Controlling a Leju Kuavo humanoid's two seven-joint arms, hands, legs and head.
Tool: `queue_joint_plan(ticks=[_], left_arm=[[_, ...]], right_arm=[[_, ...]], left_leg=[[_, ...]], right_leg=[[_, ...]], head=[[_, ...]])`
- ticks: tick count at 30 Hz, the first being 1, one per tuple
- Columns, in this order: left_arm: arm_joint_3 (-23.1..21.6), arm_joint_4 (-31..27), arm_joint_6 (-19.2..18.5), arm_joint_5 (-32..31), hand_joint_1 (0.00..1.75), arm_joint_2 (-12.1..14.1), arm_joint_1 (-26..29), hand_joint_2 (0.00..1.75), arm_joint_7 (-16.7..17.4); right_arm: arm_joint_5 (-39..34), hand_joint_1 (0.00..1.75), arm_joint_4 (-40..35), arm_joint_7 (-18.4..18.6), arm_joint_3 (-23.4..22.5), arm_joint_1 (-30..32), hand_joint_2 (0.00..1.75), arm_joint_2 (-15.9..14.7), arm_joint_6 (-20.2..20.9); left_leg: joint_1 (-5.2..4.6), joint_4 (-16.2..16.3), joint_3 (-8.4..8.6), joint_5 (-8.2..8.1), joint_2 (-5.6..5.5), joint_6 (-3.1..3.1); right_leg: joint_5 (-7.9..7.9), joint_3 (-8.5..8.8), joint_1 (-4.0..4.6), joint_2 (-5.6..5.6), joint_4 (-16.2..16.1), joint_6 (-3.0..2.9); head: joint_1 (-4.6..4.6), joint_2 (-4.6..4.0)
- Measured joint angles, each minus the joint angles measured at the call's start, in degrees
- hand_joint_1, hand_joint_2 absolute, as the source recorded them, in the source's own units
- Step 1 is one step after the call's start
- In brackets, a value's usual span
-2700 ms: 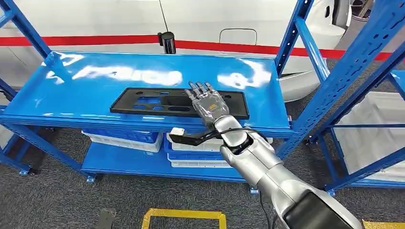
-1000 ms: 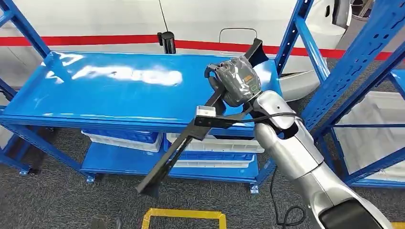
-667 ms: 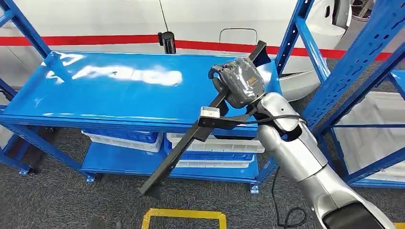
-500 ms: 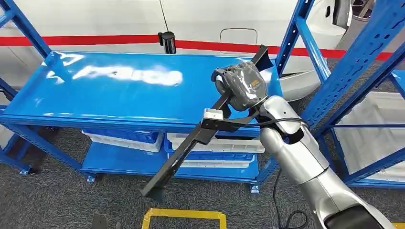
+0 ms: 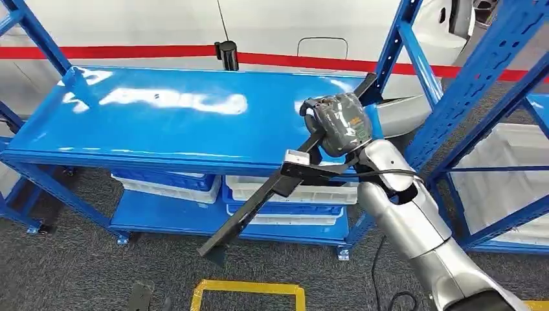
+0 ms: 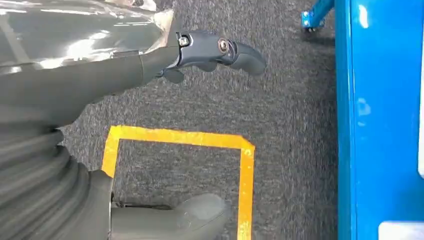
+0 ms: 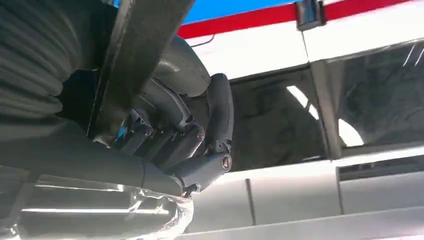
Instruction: Take the parts from the cabinet and place them on the table.
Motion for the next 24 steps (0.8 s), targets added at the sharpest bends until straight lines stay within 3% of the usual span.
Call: queue_joint_plan(ticks=[2,3,4,5,7,8,9,10,11,13,14,15,17,18,19,20,21,22,23,24], left_arm=[[-0.5,0.0,-0.3,-0.3,0.00,0.1,0.0,1.75,0.2],[-0.6,0.0,-0.4,-0.4,0.00,0.2,0.1,1.75,0.3],[-0.7,0.0,-0.4,-0.4,0.00,0.4,0.1,1.75,0.3],[-0.7,0.0,-0.3,-0.4,0.00,0.3,0.2,1.75,0.3],[-0.7,0.0,-0.3,-0.6,0.00,0.3,0.2,1.75,0.3],[-0.7,0.0,-0.3,-0.6,0.00,0.3,0.2,1.75,0.4],[-0.7,0.0,-0.3,-0.7,0.00,0.3,0.3,1.75,0.4],[-0.7,0.0,-0.4,-0.8,0.00,0.3,0.3,1.75,0.5],[-0.7,0.0,-0.5,-0.8,0.00,0.3,0.3,1.75,0.7],[-0.7,0.0,-0.7,-1.2,0.00,0.3,0.2,1.75,1.1],[-0.7,0.0,-0.7,-1.3,0.00,0.3,0.1,1.75,1.2],[-0.8,0.0,-0.7,-1.3,0.00,0.3,0.0,1.75,1.3],[-0.8,0.0,-0.6,-1.4,0.00,0.3,0.1,1.75,1.4],[-0.8,0.0,-0.6,-1.4,0.00,0.3,0.1,1.75,1.6],[-0.8,0.0,-0.6,-1.4,0.00,0.3,0.1,1.75,1.7],[-0.8,0.0,-0.6,-1.4,0.00,0.2,0.1,1.75,1.7],[-0.8,0.0,-0.6,-1.4,0.00,0.2,0.1,1.75,1.7],[-0.7,0.0,-0.6,-1.4,0.00,0.3,0.1,1.75,1.7],[-0.7,0.0,-0.7,-1.5,0.00,0.2,0.2,1.75,1.7],[-0.7,0.0,-0.7,-1.5,0.00,0.2,0.2,1.75,1.6]], right_arm=[[0.3,1.75,-0.3,0.1,-0.4,0.5,1.75,-0.1,0.2],[0.4,1.75,-0.5,0.3,-0.5,0.8,1.75,-0.1,0.4],[0.6,1.75,-0.6,0.3,-0.7,0.9,1.75,-0.1,0.6],[0.7,1.75,-0.6,0.3,-0.7,1.0,1.75,0.0,0.7],[0.9,1.75,-0.6,0.2,-1.0,1.1,1.75,0.2,0.8],[0.9,1.75,-0.6,0.2,-1.0,1.1,1.75,0.2,0.9],[0.9,1.75,-0.6,0.2,-1.0,1.1,1.75,0.2,0.9],[1.0,1.75,-0.5,0.2,-1.1,1.2,1.75,0.2,1.0],[1.2,1.75,-0.5,0.2,-1.3,1.4,1.75,0.2,1.0],[1.5,1.75,-0.5,0.2,-1.7,1.6,1.75,0.1,1.0],[1.5,1.75,-0.6,0.2,-1.9,1.6,1.75,0.2,1.0],[1.6,1.75,-0.6,0.2,-2.1,1.7,1.75,0.2,1.0],[1.6,1.75,-0.6,0.3,-2.4,1.6,1.75,0.3,1.0],[1.6,1.75,-0.6,0.3,-2.5,1.6,1.75,0.4,1.0],[1.7,1.75,-0.5,0.3,-2.8,1.8,1.75,0.4,1.0],[1.7,1.75,-0.5,0.3,-3.0,1.7,1.75,0.4,1.0],[1.9,1.75,-0.5,0.4,-3.2,1.7,1.75,0.4,1.1],[2.1,1.75,-0.5,0.4,-3.4,1.6,1.75,0.4,1.1],[2.4,1.75,-0.4,0.5,-3.5,1.8,1.75,0.4,1.1],[2.6,1.75,-0.4,0.5,-3.6,2.0,1.75,0.4,1.1]], left_leg=[[-0.03,0.5,-0.53,0.50,-0.31,-0.61],[0.09,0.5,-0.76,0.74,-0.32,-1.01],[0.44,0.8,-1.28,0.30,-0.33,-1.36],[0.42,2.2,-1.94,-1.99,-0.18,-1.78],[0.78,10.2,-4.53,-8.41,-0.10,-2.56],[0.86,14.5,-5.77,-10.72,-0.04,-2.83],[0.91,17.5,-6.43,-11.81,0.00,-2.95],[0.92,18.4,-6.01,-11.48,0.02,-2.99],[0.92,16.9,-4.38,-9.93,0.04,-2.86],[0.91,8.1,2.12,-6.27,0.05,-2.37],[0.85,2.8,6.04,-6.34,0.00,-1.93],[0.52,-0.5,7.89,-7.97,0.03,-1.69],[0.01,0.0,7.13,-7.07,-0.13,-1.14],[-0.20,0.1,6.90,-6.70,-0.13,-0.67],[-0.07,-1.0,6.16,-5.49,0.06,0.03],[0.29,-1.5,6.30,-4.40,0.44,0.23],[0.29,-1.7,5.52,-3.54,0.40,1.06],[0.20,-1.7,4.69,-2.96,0.44,1.23],[0.10,-1.7,3.83,-2.25,0.45,1.33],[0.07,-1.6,2.85,-1.55,0.44,1.37]], right_leg=[[-0.32,-0.73,-0.10,-0.02,-0.1,-0.43],[-0.03,-0.95,-0.12,-0.04,-0.1,-0.89],[0.51,-1.32,-0.96,-0.18,-0.4,-1.74],[0.97,-1.75,-0.84,-0.22,-0.4,-2.44],[1.78,-2.88,-0.72,-0.37,-0.3,-3.53],[2.20,-3.45,-0.60,-0.47,-0.3,-3.62],[2.64,-4.00,-0.55,-0.53,-0.3,-3.66],[3.17,-4.64,-0.53,-0.54,-0.3,-3.60],[3.61,-5.24,-0.52,-0.54,-0.3,-3.40],[4.44,-6.13,-0.52,-0.53,-0.3,-2.98],[4.83,-6.25,-0.52,-0.56,-0.2,-2.73],[5.26,-6.49,-0.25,-0.57,-0.3,-2.28],[6.04,-6.33,-0.46,-0.83,-0.6,-1.43],[6.67,-6.32,-0.55,-0.82,-1.0,-1.05],[7.29,-6.49,-0.12,-0.68,-1.5,-0.55],[5.71,-7.45,-0.23,-0.74,-0.5,-0.83],[2.65,-8.57,0.00,-0.71,1.9,-1.60],[-0.67,-9.49,-0.05,-0.70,5.9,-2.21],[-3.44,-10.56,-0.06,-0.70,10.8,-2.38],[-4.86,-11.38,-0.06,-0.70,15.2,-2.07]], head=[[0.02,0.00],[0.09,0.00],[0.15,0.00],[-0.07,0.00],[-0.48,0.00],[-0.43,0.00],[-0.48,0.00],[-0.44,0.00],[-0.48,0.00],[-0.48,0.00],[-0.46,0.00],[-0.46,0.00],[-0.39,0.00],[-0.55,0.00],[-0.55,0.00],[-0.50,0.00],[-0.19,0.00],[0.02,0.00],[0.09,0.00],[0.09,0.00]])
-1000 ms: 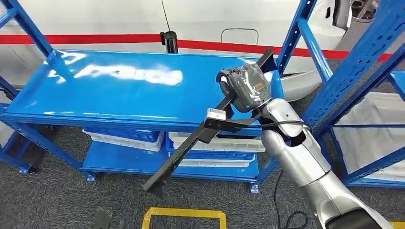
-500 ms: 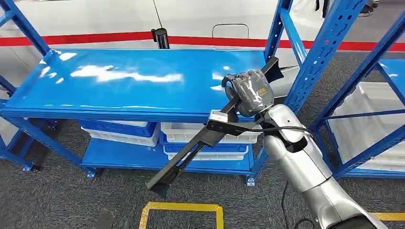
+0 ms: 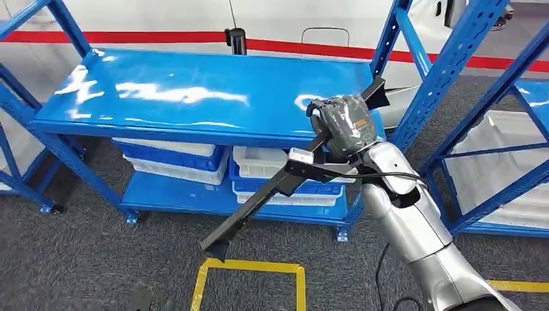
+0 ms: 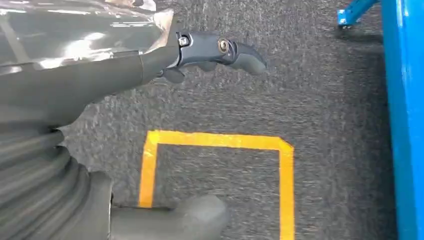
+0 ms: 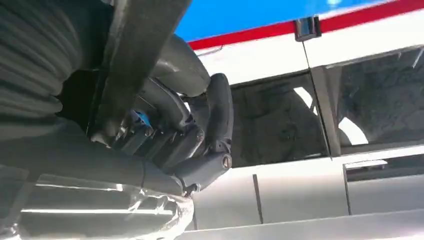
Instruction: Take the parts from the cabinet and place them on the table.
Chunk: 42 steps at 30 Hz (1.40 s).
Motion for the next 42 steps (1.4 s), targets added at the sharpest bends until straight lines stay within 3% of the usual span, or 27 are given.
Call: queue_joint_plan(ticks=[2,4,6,7,11,12,13,15,16,17,19,20,21,23,26,27,29,30,32,33,34,36,37,38,40,41,42], left_arm=[[0.0,0.0,-0.1,-0.1,0.00,0.0,0.0,1.75,0.0],[0.0,0.0,-0.2,-0.4,0.00,0.0,0.0,1.75,0.0],[0.0,0.0,-0.2,-0.5,0.00,0.0,0.0,1.75,0.0],[0.0,0.0,-0.2,-0.5,0.00,0.0,0.0,1.75,0.0],[0.0,0.0,-0.2,-1.0,0.00,-0.1,0.1,1.75,0.2],[0.0,0.0,-0.2,-1.0,0.00,0.1,0.1,1.75,0.2],[0.0,0.0,-0.2,-1.0,0.00,0.0,0.2,1.75,0.4],[0.0,0.0,-0.2,-1.0,0.00,0.0,0.2,1.75,0.4],[0.0,0.0,-0.2,-1.1,0.00,0.0,0.2,1.75,0.4],[0.0,0.0,-0.2,-1.1,0.00,0.0,0.2,1.75,0.4],[0.0,0.0,-0.1,-1.2,0.00,0.0,0.2,1.75,0.5],[0.0,0.0,0.1,-1.2,0.00,0.0,0.1,1.75,0.9],[0.0,0.0,0.4,-1.2,0.00,-0.1,0.0,1.75,1.3],[0.0,0.0,0.5,-1.2,0.00,-0.3,-0.4,1.75,1.7],[0.0,0.0,0.5,-1.6,0.00,-0.5,-0.6,1.75,2.3],[0.0,0.0,0.5,-1.6,0.00,-0.7,-0.6,1.75,2.5],[0.0,0.0,0.3,-1.7,0.00,-0.8,-0.7,1.75,2.6],[0.0,0.0,0.2,-1.7,0.00,-0.8,-0.7,1.75,2.7],[-0.1,0.0,0.0,-2.2,0.00,-0.8,-0.7,1.75,2.7],[-0.2,0.0,-0.1,-2.3,0.00,-0.9,-0.7,1.75,2.7],[-0.3,0.0,-0.2,-2.4,0.00,-0.9,-0.7,1.75,2.7],[-0.5,0.0,-0.3,-2.7,0.00,-0.9,-0.8,1.75,2.7],[-0.5,0.0,-0.4,-2.8,0.00,-0.9,-0.9,1.75,2.7],[-0.6,-0.1,-0.7,-2.8,0.00,-0.9,-1.0,1.75,2.7],[-0.9,-0.1,-0.9,-2.9,0.00,-0.9,-1.1,1.75,2.7],[-0.8,-0.1,-1.0,-2.9,0.00,-0.9,-1.1,1.75,2.7],[-0.8,-0.1,-1.2,-2.9,0.00,-0.8,-1.0,1.75,2.8]], right_arm=[[0.5,1.75,0.0,0.1,-0.2,0.3,1.75,0.0,0.1],[0.8,1.75,0.0,0.1,-0.3,0.3,1.75,0.2,0.2],[1.1,1.75,0.0,0.1,-0.6,0.3,1.75,0.3,0.2],[1.2,1.75,0.0,0.2,-0.8,0.2,1.75,0.3,0.2],[1.6,1.75,-0.1,0.5,-1.2,0.7,1.75,0.5,0.3],[1.6,1.75,-0.1,0.5,-1.3,0.7,1.75,0.5,0.4],[1.7,1.75,-0.1,0.5,-1.3,0.8,1.75,0.7,0.4],[1.7,1.75,-0.2,0.5,-1.4,0.9,1.75,0.7,0.4],[1.8,1.75,-0.2,0.5,-1.4,1.1,1.75,0.7,0.4],[2.0,1.75,-0.2,0.5,-1.5,1.3,1.75,0.7,0.4],[2.1,1.75,-0.2,0.5,-1.6,1.8,1.75,0.7,0.4],[2.2,1.75,-0.2,0.4,-1.6,1.9,1.75,0.7,0.4],[2.2,1.75,-0.2,0.3,-1.8,1.9,1.75,0.7,0.4],[2.3,1.75,-0.2,0.2,-2.2,1.7,1.75,0.7,0.4],[2.5,1.75,-0.2,0.2,-2.4,1.6,1.75,0.7,0.6],[2.5,1.75,-0.2,0.2,-2.5,1.7,1.75,0.6,0.6],[2.6,1.75,-0.2,0.2,-2.8,1.6,1.75,0.3,0.6],[2.6,1.75,-0.2,0.2,-3.0,1.6,1.75,0.2,0.6],[2.6,1.75,-0.2,0.2,-3.2,1.7,1.75,-0.1,0.6],[2.6,1.75,-0.2,0.2,-3.3,1.8,1.75,-0.2,0.6],[2.6,1.75,-0.2,0.3,-3.5,1.8,1.75,-0.3,0.6],[2.6,1.75,-0.3,0.5,-3.7,1.8,1.75,-0.4,0.7],[2.6,1.75,-0.6,0.6,-3.9,1.8,1.75,-0.5,0.7],[2.6,1.75,-0.9,0.6,-4.0,1.8,1.75,-0.6,0.7],[2.6,1.75,-1.3,0.6,-4.3,1.9,1.75,-0.9,0.8],[2.6,1.75,-1.3,0.6,-4.4,2.0,1.75,-0.9,0.8],[2.6,1.75,-1.3,0.6,-4.4,2.3,1.75,-1.1,0.8]], left_leg=[[-0.01,0.2,-1.77,1.21,-0.02,-0.19],[0.01,0.7,-3.31,2.09,-0.07,-0.56],[0.01,1.2,-4.03,2.51,-0.13,-0.89],[-0.38,1.7,-4.80,2.72,-0.16,-1.21],[-0.32,1.6,-5.28,4.48,-0.24,-2.40],[0.10,2.0,-5.78,3.67,-0.47,-2.66],[0.15,3.9,-6.69,0.08,-0.43,-3.09],[0.58,11.6,-8.63,-6.70,-0.41,-3.97],[0.79,16.4,-9.64,-8.86,-0.39,-4.36],[0.97,19.4,-9.86,-9.08,-0.38,-4.58],[1.37,18.3,-7.27,-6.14,-0.36,-4.81],[1.48,15.0,-4.60,-4.42,-0.36,-4.85],[1.60,9.3,-0.28,-3.25,-0.37,-4.83],[1.17,1.5,4.71,-5.49,-0.72,-4.43],[0.52,1.7,3.80,-4.74,-0.64,-3.00],[0.74,1.0,3.43,-3.72,-0.36,-1.88],[0.54,1.0,1.80,-2.25,-0.03,-0.43],[0.38,1.0,0.85,-1.47,-0.04,-0.26],[0.08,1.1,-1.07,-0.03,-0.04,0.02],[-0.10,1.1,-1.98,0.69,-0.04,0.02],[-0.32,1.1,-2.96,1.44,-0.04,0.01],[-0.65,1.2,-4.61,2.83,-0.06,-0.13],[-0.68,1.4,-5.07,3.44,-0.06,-0.26],[-1.05,1.6,-5.57,3.87,-0.14,-0.54],[-0.99,1.2,-5.73,5.32,-0.03,-1.02],[-0.82,0.9,-5.81,5.85,-0.04,-1.35],[-1.04,0.8,-6.05,6.41,-0.20,-1.75]], right_leg=[[1.28,1.62,0.06,0.00,1.3,1.21],[3.93,6.97,0.07,0.00,-5.2,2.07],[3.95,11.67,0.04,-0.02,-11.6,1.76],[2.12,14.84,0.38,-0.01,-16.1,1.21],[2.57,13.23,0.39,0.07,-16.9,-0.36],[3.24,13.27,-0.57,-0.20,-17.0,-0.85],[4.00,12.66,-0.47,-0.17,-17.0,-1.71],[5.24,11.22,-0.43,-0.21,-16.9,-1.86],[5.83,10.44,-0.41,-0.22,-16.9,-1.77],[6.41,9.75,-0.41,-0.24,-16.8,-1.64],[7.32,8.43,-0.56,-0.25,-16.7,-1.14],[7.67,7.85,-0.69,-0.24,-16.5,-0.89],[8.10,7.32,-0.82,-0.23,-16.3,-0.60],[8.80,6.78,-0.49,-0.22,-16.0,0.41],[10.32,6.71,-0.51,-0.31,-16.7,1.86],[10.48,6.23,-0.04,-0.28,-16.7,2.50],[5.16,4.00,-0.31,-0.21,-12.2,0.94],[1.80,2.62,-0.31,-0.20,-7.4,0.37],[-1.58,0.85,-0.24,-0.14,0.8,0.37],[-1.26,1.19,-0.10,-0.14,2.4,0.82],[0.16,2.66,-0.01,-0.14,1.8,1.37],[3.38,8.75,0.30,-0.14,-5.6,1.72],[3.01,12.87,0.53,-0.14,-11.2,1.00],[1.16,16.58,0.90,-0.20,-16.4,0.19],[1.19,15.86,1.17,-0.06,-18.2,0.14],[1.42,15.61,1.39,-0.04,-17.8,-0.20],[2.17,15.20,0.72,-0.13,-18.2,-0.82]], head=[[0.04,0.00],[0.07,0.00],[0.07,0.00],[0.09,0.00],[0.06,0.00],[0.22,0.00],[-0.04,0.00],[-0.35,0.00],[-0.35,0.00],[-0.35,0.00],[-0.33,0.00],[-0.37,0.00],[-0.42,0.00],[-0.44,0.00],[-0.28,0.00],[-0.24,0.00],[-0.11,0.00],[0.11,0.00],[0.17,0.00],[0.24,0.00],[0.24,0.00],[0.22,0.00],[0.22,0.00],[0.26,0.00],[-0.09,0.00],[0.06,0.00],[-0.04,0.00]])
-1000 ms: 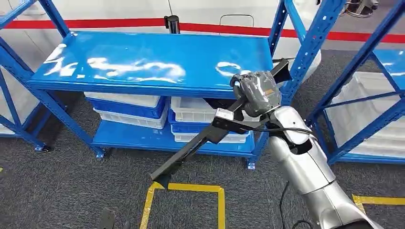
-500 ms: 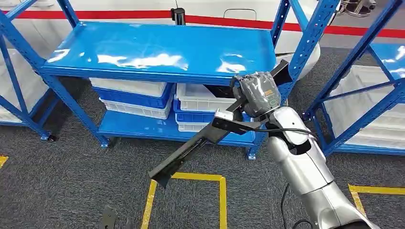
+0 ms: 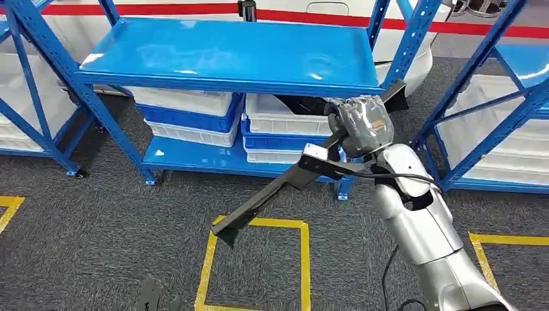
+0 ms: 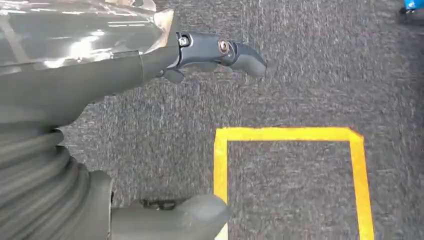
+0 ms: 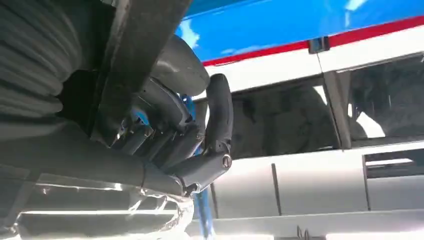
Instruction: Take the parts from the cabinet and place them on the table.
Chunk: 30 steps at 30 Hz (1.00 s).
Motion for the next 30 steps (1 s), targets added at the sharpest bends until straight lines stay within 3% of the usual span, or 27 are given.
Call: queue_joint_plan(ticks=[1,2,4,5,6,7,8,9,10,11,12,15,16,17,18,19,20,21,22,23,24,25,26,27,29,30], left_arm=[[0.0,0.0,-0.1,0.0,0.00,0.2,0.0,1.75,0.0],[0.0,0.0,-0.1,0.0,0.00,0.2,0.1,1.75,0.0],[0.0,0.0,-0.2,0.0,0.00,0.3,0.0,1.75,0.0],[0.0,0.0,-0.2,0.0,0.00,0.3,0.0,1.75,0.0],[0.0,0.0,-0.2,0.0,0.00,0.3,0.0,1.75,0.0],[0.0,0.0,-0.2,0.0,0.00,0.3,0.0,1.75,0.0],[0.0,0.0,-0.2,0.0,0.00,0.3,0.0,1.75,0.0],[0.0,0.0,-0.2,0.0,0.00,0.4,-0.1,1.75,0.0],[0.0,0.0,-0.2,0.0,0.00,0.4,-0.2,1.75,0.0],[-0.1,0.0,-0.2,0.0,0.00,0.4,-0.4,1.75,0.0],[-0.1,0.0,-0.2,0.0,0.00,0.4,-0.5,1.75,-0.1],[-0.5,0.0,-0.3,-0.4,0.00,0.4,-0.5,1.75,-0.1],[-0.5,0.0,-0.3,-0.5,0.00,0.3,-0.5,1.75,-0.1],[-0.5,0.0,-0.4,-0.5,0.00,0.3,-0.6,1.75,-0.1],[-0.5,0.0,-0.5,-0.5,0.00,0.4,-0.6,1.75,-0.1],[-0.5,0.0,-0.7,-0.6,0.00,0.4,-0.6,1.75,-0.1],[-0.5,0.0,-0.7,-0.7,0.00,0.4,-0.6,1.75,-0.1],[-0.5,0.0,-0.7,-0.8,0.00,0.4,-0.6,1.75,-0.1],[-0.6,0.0,-0.7,-0.9,0.00,0.3,-0.6,1.75,-0.1],[-0.6,0.0,-0.7,-0.9,0.00,0.3,-0.6,1.75,-0.1],[-0.6,0.0,-0.7,-0.9,0.00,0.3,-0.6,1.75,-0.1],[-0.6,0.0,-0.7,-0.9,0.00,0.3,-0.6,1.75,-0.1],[-0.6,0.0,-0.7,-0.9,0.00,0.3,-0.6,1.75,0.0],[-0.5,0.0,-0.7,-0.9,0.00,0.3,-0.7,1.75,-0.1],[-0.5,0.0,-0.6,-0.9,0.00,0.3,-0.6,1.75,-0.1],[-0.5,0.0,-0.6,-0.9,0.00,0.2,-0.6,1.75,-0.1]], right_arm=[[0.0,1.75,0.0,0.0,0.0,0.1,1.75,-0.1,0.1],[0.0,1.75,0.0,0.0,0.0,0.2,1.75,-0.1,0.3],[0.0,1.75,0.0,0.0,0.0,0.2,1.75,-0.2,0.3],[0.0,1.75,0.0,0.0,0.0,0.4,1.75,-0.2,0.3],[0.0,1.75,0.0,0.0,0.0,0.6,1.75,-0.2,0.3],[0.0,1.75,0.0,0.0,0.0,0.8,1.75,-0.2,0.3],[0.0,1.75,0.0,0.0,0.0,1.0,1.75,-0.2,0.3],[0.0,1.75,0.0,0.0,0.0,1.0,1.75,-0.3,0.3],[0.0,1.75,0.0,0.0,-0.1,1.0,1.75,-0.3,0.3],[0.0,1.75,-0.3,0.0,-0.3,1.0,1.75,-0.3,0.3],[0.0,1.75,-0.4,0.0,-0.5,0.8,1.75,-0.3,0.3],[0.1,1.75,-0.4,0.0,-0.4,0.5,1.75,-0.2,0.4],[0.1,1.75,-0.3,0.0,-0.5,0.6,1.75,-0.4,0.5],[0.1,1.75,-0.3,0.0,-0.5,0.6,1.75,-0.5,0.6],[0.2,1.75,-0.3,0.0,-0.6,0.6,1.75,-0.5,0.6],[0.2,1.75,-0.3,0.0,-0.6,0.6,1.75,-0.5,0.6],[0.2,1.75,-0.3,0.0,-0.7,0.6,1.75,-0.5,0.6],[0.3,1.75,-0.3,0.1,-0.8,0.7,1.75,-0.6,0.6],[0.4,1.75,-0.3,0.2,-0.8,0.7,1.75,-0.7,0.6],[0.4,1.75,-0.3,0.2,-0.8,0.7,1.75,-0.7,0.7],[0.4,1.75,-0.3,0.2,-0.8,0.7,1.75,-0.7,0.9],[0.5,1.75,-0.3,0.3,-0.9,0.6,1.75,-0.7,0.9],[0.5,1.75,-0.5,0.3,-0.9,0.5,1.75,-0.7,0.9],[0.5,1.75,-0.7,0.3,-0.9,0.3,1.75,-0.7,1.0],[0.5,1.75,-0.9,0.3,-0.9,0.0,1.75,-0.7,1.0],[0.5,1.75,-0.9,0.3,-0.9,-0.2,1.75,-0.7,1.1]], left_leg=[[0.42,0.6,-0.67,-1.58,-0.26,-0.30],[0.59,2.6,-1.47,-5.48,-0.20,-0.71],[1.18,11.3,-3.48,-13.02,-0.19,-1.72],[1.40,15.7,-4.25,-14.72,-0.18,-2.09],[1.69,19.0,-4.37,-14.58,-0.18,-2.37],[1.96,19.4,-3.35,-12.84,-0.16,-2.61],[2.24,17.7,-1.35,-10.76,-0.15,-2.76],[2.43,14.2,1.73,-9.20,-0.14,-2.90],[2.66,9.2,5.77,-9.07,-0.15,-3.03],[2.67,4.1,9.49,-11.57,-0.31,-3.18],[2.25,1.3,11.03,-12.67,-0.56,-2.71],[1.42,1.6,9.88,-11.64,-0.43,-0.69],[1.93,0.7,9.31,-10.38,0.00,0.54],[1.56,0.7,8.41,-9.51,0.04,1.06],[1.55,0.7,7.31,-8.69,0.14,1.48],[1.43,0.7,6.39,-7.96,0.11,1.71],[1.31,0.8,5.40,-7.16,0.13,1.86],[1.19,0.8,4.31,-6.31,0.14,1.92],[1.03,0.8,3.38,-5.59,0.13,1.92],[0.87,0.9,2.48,-4.90,0.13,1.89],[0.71,0.9,1.52,-4.07,0.13,1.80],[0.58,0.9,0.79,-3.41,0.11,1.70],[0.59,1.0,0.44,-2.73,0.10,1.57],[0.24,1.0,-0.03,-2.20,0.02,1.24],[0.40,0.3,-0.03,-0.66,0.11,0.69],[0.57,-0.2,-0.14,0.04,0.13,0.27]], right_leg=[[0.83,-0.33,-0.66,-0.34,0.0,-0.33],[1.66,-0.87,-0.74,-0.32,0.0,-1.20],[3.40,-2.88,-0.72,-0.29,0.1,-1.22],[4.09,-3.83,-0.72,-0.30,0.2,-1.10],[4.76,-4.88,-0.75,-0.30,0.4,-0.90],[5.37,-5.88,-0.82,-0.34,0.6,-0.71],[5.83,-6.82,-0.95,-0.34,0.9,-0.41],[6.26,-7.67,-1.07,-0.32,1.3,-0.12],[6.61,-8.32,-1.15,-0.30,1.7,0.39],[6.87,-8.88,-0.85,-0.34,2.2,0.80],[7.30,-9.15,-0.81,-0.37,2.5,1.11],[9.15,-9.28,-0.86,-0.44,1.6,2.72],[9.02,-10.15,-0.67,-0.40,1.8,3.10],[6.81,-11.12,-0.83,-0.24,3.1,2.54],[3.33,-12.46,-0.72,-0.23,6.3,1.71],[0.31,-13.43,-0.73,-0.22,10.6,1.32],[-2.13,-14.52,-0.73,-0.19,15.5,1.24],[-3.14,-14.98,-0.58,-0.10,19.5,1.64],[-2.61,-14.45,-0.54,-0.07,21.0,2.15],[-1.10,-12.86,-0.52,-0.07,20.2,2.66],[0.83,-9.86,-0.30,-0.07,17.0,3.00],[1.78,-6.40,-0.28,-0.06,12.5,2.86],[0.97,-2.03,-0.12,-0.02,6.7,2.03],[-1.12,1.72,0.42,-0.08,1.0,1.18],[-0.73,0.68,0.67,0.06,0.1,1.00],[-0.36,0.34,0.77,0.07,0.2,0.53]], head=[[0.31,0.00],[0.17,0.00],[-0.02,0.00],[-0.11,0.00],[-0.09,0.00],[-0.09,0.00],[-0.11,0.00],[-0.11,0.00],[-0.15,0.00],[-0.20,0.00],[-0.06,0.00],[-0.02,0.00],[0.02,0.00],[-0.02,0.00],[0.35,0.00],[0.39,0.00],[0.39,0.00],[0.55,0.00],[0.57,0.00],[0.55,0.00],[0.61,0.00],[0.55,0.00],[0.55,0.00],[0.61,0.00],[0.33,0.00],[0.46,0.00]])
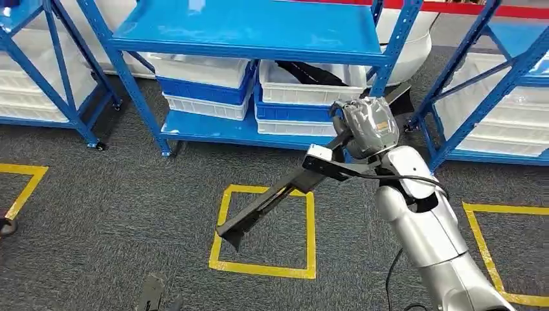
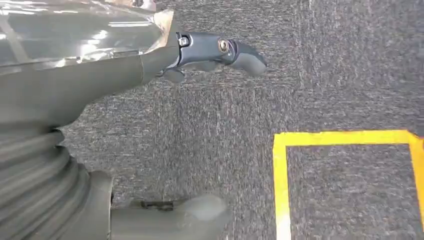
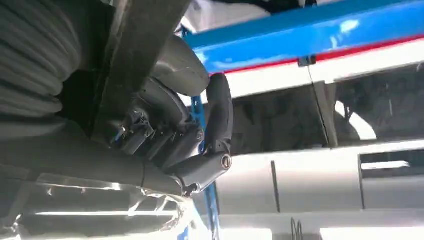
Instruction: Take the parts from the cabinet and place them on the table.
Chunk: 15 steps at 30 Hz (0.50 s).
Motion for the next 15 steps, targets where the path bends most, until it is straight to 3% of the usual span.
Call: queue_joint_plan(ticks=[1,2,3,5,6,7,8,9,10,11,12,13,15], left_arm=[[0.0,0.0,0.0,0.0,0.00,0.0,0.2,1.75,0.0],[0.0,0.0,0.2,0.0,0.00,0.2,0.2,1.75,0.0],[0.0,0.0,0.4,0.0,0.00,0.2,0.3,1.75,0.0],[0.0,0.0,0.5,0.0,0.00,0.2,0.3,1.75,0.0],[0.0,0.0,0.5,0.0,0.00,0.2,0.3,1.75,0.0],[0.0,0.0,0.5,0.0,0.00,0.2,0.3,1.75,0.0],[0.0,0.0,0.5,0.0,0.00,0.2,0.3,1.75,0.1],[0.0,0.0,0.6,0.0,0.00,0.2,0.3,1.75,0.1],[0.0,0.0,0.7,0.2,0.00,0.2,0.3,1.75,0.1],[0.0,0.0,0.7,0.3,0.00,0.2,0.3,1.75,0.1],[0.0,0.0,0.7,0.3,0.00,0.2,0.3,1.75,0.1],[0.0,0.0,0.8,0.3,0.00,0.2,0.3,1.75,0.0],[0.0,0.0,0.8,0.3,0.00,0.2,0.4,1.75,0.0]], right_arm=[[0.0,1.75,0.0,0.0,0.0,0.0,1.75,0.0,0.2],[-0.2,1.75,0.0,0.0,0.1,-0.2,1.75,0.0,0.3],[-0.3,1.75,0.0,0.0,0.1,-0.2,1.75,0.0,0.5],[-0.7,1.75,0.0,0.0,0.1,-0.3,1.75,0.1,0.6],[-0.8,1.75,0.1,0.0,0.1,-0.3,1.75,0.1,0.6],[-0.9,1.75,0.1,0.0,0.2,-0.4,1.75,0.2,0.7],[-1.0,1.75,0.2,-0.1,0.2,-0.4,1.75,0.2,0.7],[-1.0,1.75,0.3,-0.2,0.2,-0.4,1.75,0.2,0.7],[-1.2,1.75,0.3,-0.2,0.3,-0.4,1.75,0.2,0.7],[-1.2,1.75,0.3,-0.2,0.2,-0.4,1.75,0.3,0.7],[-1.2,1.75,0.2,-0.2,0.2,-0.4,1.75,0.3,0.6],[-1.2,1.75,0.2,-0.2,0.1,-0.4,1.75,0.3,0.6],[-1.3,1.75,0.3,-0.2,0.2,-0.6,1.75,0.4,0.6]], left_leg=[[-0.21,-0.4,-0.29,0.64,-0.19,-0.49],[0.19,0.7,-1.07,-1.82,-0.40,-0.77],[0.37,3.1,-1.93,-5.85,-0.32,-1.01],[0.86,11.5,-3.66,-13.27,-0.32,-1.86],[1.15,15.6,-4.17,-14.90,-0.32,-2.35],[1.47,18.0,-3.96,-14.26,-0.31,-2.76],[1.81,18.3,-2.88,-12.14,-0.29,-3.12],[2.12,16.5,-0.88,-9.83,-0.28,-3.28],[2.37,12.8,2.29,-8.32,-0.26,-3.45],[2.62,8.2,5.81,-8.33,-0.27,-3.58],[2.32,3.5,8.96,-10.13,-0.44,-3.69],[2.14,2.1,9.42,-10.91,-0.74,-2.96],[1.68,2.2,8.76,-10.56,-0.73,-2.54]], right_leg=[[1.04,-0.38,-0.62,-0.09,-0.6,-0.60],[1.92,-0.35,-1.20,-0.30,-0.6,-0.96],[2.62,-1.26,-1.32,-0.38,-0.6,-1.64],[4.19,-3.03,-1.32,-0.43,-0.5,-1.86],[4.87,-3.97,-1.32,-0.43,-0.4,-1.77],[5.47,-4.82,-1.37,-0.44,-0.3,-1.64],[6.06,-5.68,-1.45,-0.44,-0.1,-1.34],[6.45,-6.60,-1.64,-0.46,0.3,-0.93],[6.70,-7.40,-1.85,-0.44,0.7,-0.54],[6.87,-7.87,-1.92,-0.44,1.3,-0.26],[7.03,-8.66,-1.44,-0.45,1.8,0.02],[7.44,-8.76,-1.48,-0.56,1.9,0.60],[8.43,-9.08,-1.46,-0.58,1.6,1.93]], head=[[-0.04,0.00],[0.24,0.00],[0.02,0.00],[-0.22,0.00],[-0.33,0.00],[-0.28,0.00],[-0.29,0.00],[-0.31,0.00],[-0.28,0.00],[-0.37,0.00],[-0.46,0.00],[-0.22,0.00],[-0.33,0.00]])
